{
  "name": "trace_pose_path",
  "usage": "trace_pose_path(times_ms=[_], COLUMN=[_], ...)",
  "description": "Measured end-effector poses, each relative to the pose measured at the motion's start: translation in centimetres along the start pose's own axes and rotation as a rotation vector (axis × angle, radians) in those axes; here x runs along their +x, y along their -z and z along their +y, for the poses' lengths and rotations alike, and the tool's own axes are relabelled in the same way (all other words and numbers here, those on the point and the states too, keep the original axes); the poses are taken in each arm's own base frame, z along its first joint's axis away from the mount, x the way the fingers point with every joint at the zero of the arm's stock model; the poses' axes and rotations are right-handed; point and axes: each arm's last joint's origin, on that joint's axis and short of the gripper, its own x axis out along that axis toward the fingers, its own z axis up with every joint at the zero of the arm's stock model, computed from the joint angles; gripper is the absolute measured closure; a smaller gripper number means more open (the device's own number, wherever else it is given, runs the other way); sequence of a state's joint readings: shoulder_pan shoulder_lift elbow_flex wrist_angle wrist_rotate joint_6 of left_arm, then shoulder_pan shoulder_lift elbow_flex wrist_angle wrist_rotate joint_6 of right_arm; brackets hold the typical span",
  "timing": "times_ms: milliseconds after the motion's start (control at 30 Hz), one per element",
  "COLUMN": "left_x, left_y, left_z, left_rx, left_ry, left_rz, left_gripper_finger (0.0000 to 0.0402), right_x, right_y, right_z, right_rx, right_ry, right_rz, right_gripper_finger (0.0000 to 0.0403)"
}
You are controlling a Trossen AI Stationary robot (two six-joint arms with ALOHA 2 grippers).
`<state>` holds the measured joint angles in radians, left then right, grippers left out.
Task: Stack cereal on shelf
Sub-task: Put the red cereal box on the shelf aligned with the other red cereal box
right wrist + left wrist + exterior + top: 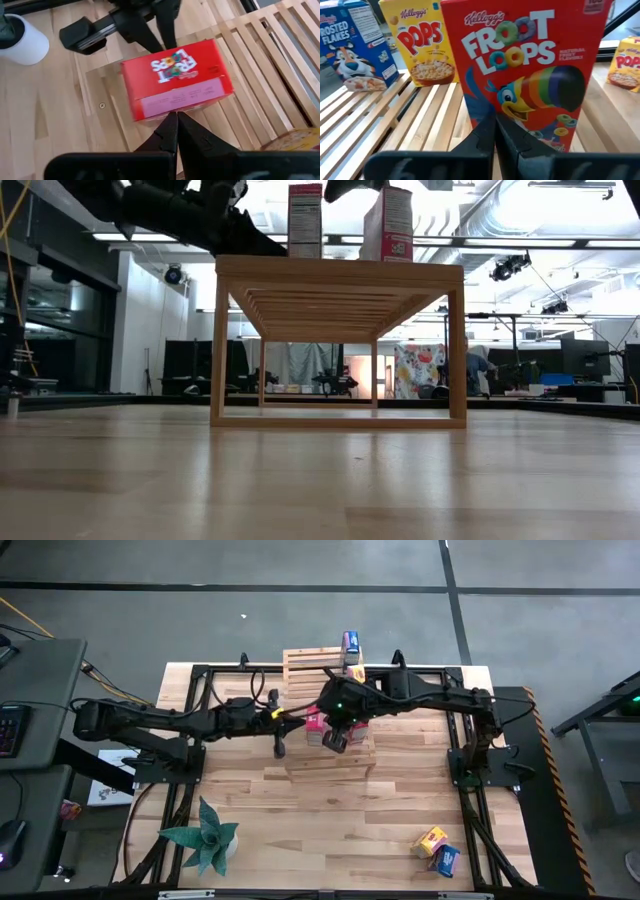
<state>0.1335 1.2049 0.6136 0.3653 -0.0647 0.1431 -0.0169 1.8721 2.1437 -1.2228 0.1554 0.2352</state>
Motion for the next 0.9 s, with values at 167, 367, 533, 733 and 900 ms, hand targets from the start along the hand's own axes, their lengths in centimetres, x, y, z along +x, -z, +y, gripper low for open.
trace_pose_path(times_ms=[167,367,533,733,900], left_x=[0.0,0.0,0.0,0.0,0.0], left_y=[0.0,-0.1,-0.1,0.0,0.0], left_z=[-0.1,-0.4,-0.4,-0.3,-0.3], left_rx=[-0.017,-0.015,0.000,-0.005,-0.006], left_ry=[0.030,0.041,0.041,0.040,0.039], left_rz=[-0.004,-0.008,-0.007,-0.005,-0.003], left_gripper_finger=[0.0402,0.0401,0.0401,0.0402,0.0402], right_x=[-0.5,-3.0,-5.1,-7.3,-9.7], right_y=[0.0,-0.2,0.8,2.1,5.3], right_z=[-0.3,-0.5,-1.2,-2.9,-4.2], right_rx=[-0.001,-0.036,-0.087,-0.055,-0.025], right_ry=[0.033,0.061,0.150,0.138,0.214], right_rz=[0.008,-0.001,0.080,0.099,0.093], right_gripper_finger=[0.0403,0.0403,0.0403,0.0403,0.0403])
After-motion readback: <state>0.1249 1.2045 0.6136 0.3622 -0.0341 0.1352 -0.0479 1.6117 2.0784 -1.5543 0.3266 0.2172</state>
